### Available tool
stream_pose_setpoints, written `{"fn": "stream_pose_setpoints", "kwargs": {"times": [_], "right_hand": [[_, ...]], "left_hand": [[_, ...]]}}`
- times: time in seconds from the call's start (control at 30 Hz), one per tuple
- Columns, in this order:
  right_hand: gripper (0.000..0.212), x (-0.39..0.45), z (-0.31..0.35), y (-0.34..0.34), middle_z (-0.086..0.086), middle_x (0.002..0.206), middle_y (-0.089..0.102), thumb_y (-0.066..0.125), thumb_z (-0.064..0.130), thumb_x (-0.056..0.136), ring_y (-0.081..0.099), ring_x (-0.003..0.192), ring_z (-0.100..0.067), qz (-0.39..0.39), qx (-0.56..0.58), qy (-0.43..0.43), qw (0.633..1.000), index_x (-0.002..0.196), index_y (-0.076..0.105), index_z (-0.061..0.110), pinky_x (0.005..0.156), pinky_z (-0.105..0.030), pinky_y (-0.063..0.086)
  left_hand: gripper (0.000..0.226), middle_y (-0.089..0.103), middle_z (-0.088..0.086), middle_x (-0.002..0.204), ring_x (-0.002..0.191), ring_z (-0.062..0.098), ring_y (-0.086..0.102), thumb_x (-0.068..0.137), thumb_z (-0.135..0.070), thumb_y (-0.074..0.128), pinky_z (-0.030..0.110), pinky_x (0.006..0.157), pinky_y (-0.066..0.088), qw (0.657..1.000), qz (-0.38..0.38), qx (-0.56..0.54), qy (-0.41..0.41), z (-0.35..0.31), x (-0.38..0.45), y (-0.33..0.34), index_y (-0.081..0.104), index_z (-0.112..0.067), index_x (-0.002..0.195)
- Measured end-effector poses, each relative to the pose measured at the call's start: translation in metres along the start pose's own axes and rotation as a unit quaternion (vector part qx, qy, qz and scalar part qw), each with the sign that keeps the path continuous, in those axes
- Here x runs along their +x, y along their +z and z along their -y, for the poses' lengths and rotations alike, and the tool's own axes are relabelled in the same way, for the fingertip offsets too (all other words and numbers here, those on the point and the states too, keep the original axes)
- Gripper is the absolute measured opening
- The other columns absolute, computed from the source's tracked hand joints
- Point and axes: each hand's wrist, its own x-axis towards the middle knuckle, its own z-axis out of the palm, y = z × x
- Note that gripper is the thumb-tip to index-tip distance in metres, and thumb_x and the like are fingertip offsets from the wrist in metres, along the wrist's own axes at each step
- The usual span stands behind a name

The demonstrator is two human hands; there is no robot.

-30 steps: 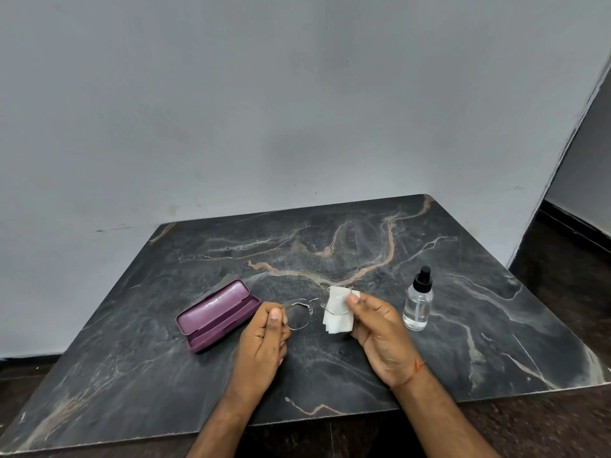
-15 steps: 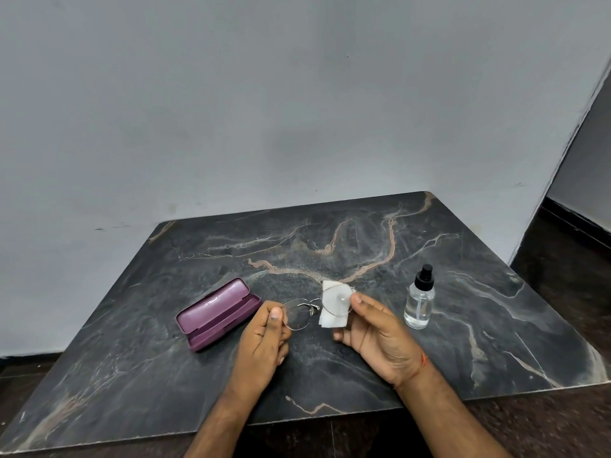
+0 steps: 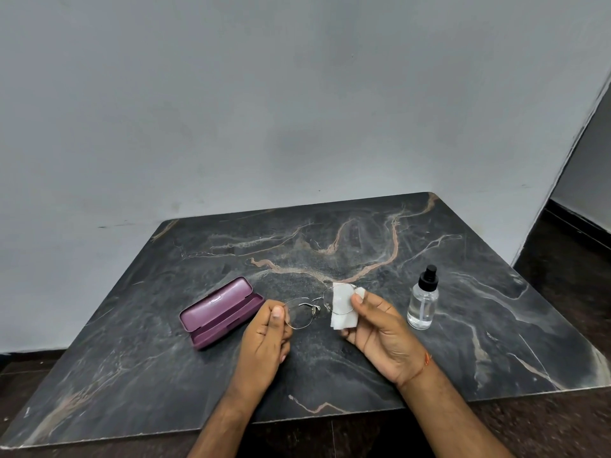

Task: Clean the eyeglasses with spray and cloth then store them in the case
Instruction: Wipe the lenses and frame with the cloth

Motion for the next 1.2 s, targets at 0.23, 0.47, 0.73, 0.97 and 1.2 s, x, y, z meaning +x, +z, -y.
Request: {"fn": "stream_pose_setpoints", "kwargs": {"times": [0.23, 0.47, 0.73, 0.97, 1.2], "right_hand": [[0.055, 0.0001, 0.0013, -0.0001, -0.019, 0.102, 0.079, 0.100, 0.031, 0.065, 0.077, 0.089, -0.024, 0.018, -0.011, 0.016, 1.000, 0.107, 0.082, 0.001, 0.074, -0.037, 0.061], [0.020, -0.0013, 0.0040, 0.0040, -0.017, 0.104, 0.079, 0.070, 0.011, 0.092, 0.077, 0.088, -0.022, -0.015, 0.021, 0.006, 1.000, 0.106, 0.083, 0.005, 0.074, -0.034, 0.062], [0.071, 0.0012, 0.0008, 0.0028, -0.018, 0.109, 0.076, 0.098, 0.048, 0.065, 0.071, 0.085, -0.023, 0.039, -0.030, 0.038, 0.998, 0.118, 0.080, 0.004, 0.065, -0.032, 0.051], [0.071, 0.0006, 0.0031, 0.0046, -0.019, 0.103, 0.081, 0.106, 0.046, 0.047, 0.079, 0.091, -0.023, 0.020, -0.026, 0.022, 0.999, 0.100, 0.085, 0.004, 0.074, -0.036, 0.064], [0.050, -0.0005, 0.0036, 0.0031, -0.020, 0.100, 0.080, 0.091, 0.034, 0.066, 0.077, 0.084, -0.023, 0.022, -0.021, 0.032, 0.999, 0.102, 0.084, 0.001, 0.067, -0.033, 0.060]], "left_hand": [[0.034, 0.042, -0.012, 0.067, 0.055, 0.010, 0.034, 0.109, -0.040, 0.041, 0.025, 0.046, 0.035, 1.000, -0.013, 0.005, 0.010, 0.0001, -0.0007, -0.0005, 0.055, -0.031, 0.080], [0.034, 0.040, -0.002, 0.070, 0.057, 0.011, 0.034, 0.109, -0.041, 0.041, 0.026, 0.047, 0.034, 1.000, -0.012, 0.006, 0.010, 0.0019, -0.0002, 0.0000, 0.054, -0.023, 0.082], [0.034, 0.043, -0.012, 0.065, 0.055, 0.007, 0.035, 0.108, -0.039, 0.041, 0.025, 0.047, 0.034, 1.000, -0.002, 0.002, 0.002, -0.0020, -0.0001, 0.0005, 0.056, -0.036, 0.078], [0.033, 0.043, -0.010, 0.067, 0.055, 0.009, 0.034, 0.109, -0.039, 0.041, 0.025, 0.047, 0.034, 1.000, -0.005, -0.001, 0.006, 0.0006, 0.0002, 0.0003, 0.056, -0.034, 0.079], [0.033, 0.042, -0.011, 0.067, 0.056, 0.008, 0.034, 0.108, -0.040, 0.041, 0.025, 0.047, 0.034, 1.000, -0.010, 0.002, 0.007, -0.0006, -0.0005, 0.0003, 0.055, -0.032, 0.079]]}}
